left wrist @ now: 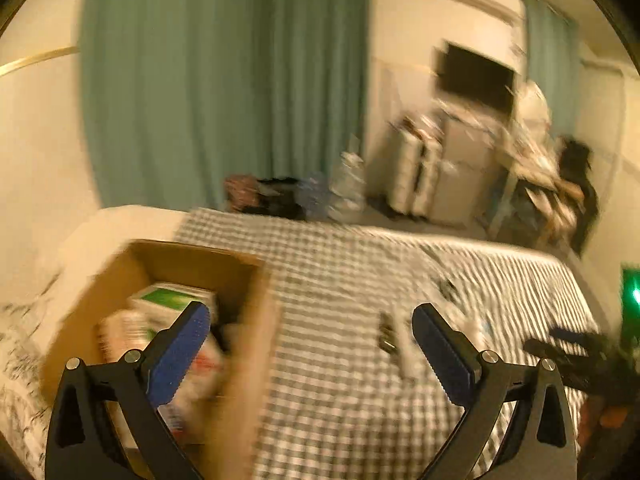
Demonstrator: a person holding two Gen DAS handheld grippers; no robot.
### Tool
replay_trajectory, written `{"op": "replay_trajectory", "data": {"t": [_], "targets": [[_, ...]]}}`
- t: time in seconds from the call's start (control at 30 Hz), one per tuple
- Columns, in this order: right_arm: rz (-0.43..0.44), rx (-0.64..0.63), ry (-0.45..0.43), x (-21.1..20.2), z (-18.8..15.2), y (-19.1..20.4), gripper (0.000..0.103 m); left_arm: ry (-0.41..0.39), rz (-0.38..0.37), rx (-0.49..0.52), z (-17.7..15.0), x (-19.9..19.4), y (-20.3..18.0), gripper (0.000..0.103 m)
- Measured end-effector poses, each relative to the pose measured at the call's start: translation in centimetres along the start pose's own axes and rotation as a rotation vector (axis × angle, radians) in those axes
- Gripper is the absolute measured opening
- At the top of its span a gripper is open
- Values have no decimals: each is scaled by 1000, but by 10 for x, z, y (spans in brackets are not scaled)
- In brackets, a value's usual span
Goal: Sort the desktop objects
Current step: 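Move both tools back over the plush toy and foam stick, then grasp the white foam stick with the left tool while the right grasps the plush toy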
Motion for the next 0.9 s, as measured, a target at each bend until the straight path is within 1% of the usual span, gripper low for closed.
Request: {"op": "replay_trajectory", "data": {"t": [0.07,0.1,0.2,0.27,0.3,0.4,0.5,0.6,0.63,0.7,0.73,0.77,0.8,0.83,0.87,0.9], "targets": [[-10,30,15,17,-3,-13,76,30,-28,41,-6,20,-28,103],[-18,46,27,26,-5,-20,76,60,-38,64,-11,39,-46,103],[-33,77,52,53,-11,-37,76,117,-45,80,-28,81,-80,103],[-35,95,67,70,-12,-45,76,160,-49,73,-42,107,-92,103],[-28,100,68,75,-15,-43,76,199,-53,60,-53,127,-98,103],[-10,105,85,91,-16,-45,75,255,-74,30,-73,162,-106,103],[16,124,96,108,-18,-44,75,263,-84,-1,-81,189,-108,103],[39,153,124,123,-22,-45,75,287,-124,-30,-89,207,-113,102],[44,157,127,127,-22,-46,75,297,-131,-32,-92,212,-114,98],[37,158,137,133,-26,-48,75,324,-149,-14,-97,221,-120,83],[41,168,141,135,-27,-49,75,335,-146,-4,-100,224,-119,66],[54,184,146,138,-27,-51,75,351,-135,11,-103,228,-119,63],[65,198,150,141,-28,-52,75,346,-135,14,-103,228,-118,61],[70,202,152,143,-29,-52,75,335,-136,8,-102,227,-117,56],[77,200,150,143,-29,-51,65,335,-143,0,-103,225,-114,48],[87,192,153,143,-29,-48,45,344,-155,-11,-102,223,-112,44]]}}
Point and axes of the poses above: each gripper's, at about its wrist camera, not at the fingertips, and x roughly the way its jaws point, y to its left, z to its top, the point moved 9 cm from there along x, roughly the way its jaws point, and after that the axes turned 1 degree about x, right-handed, at the moved point
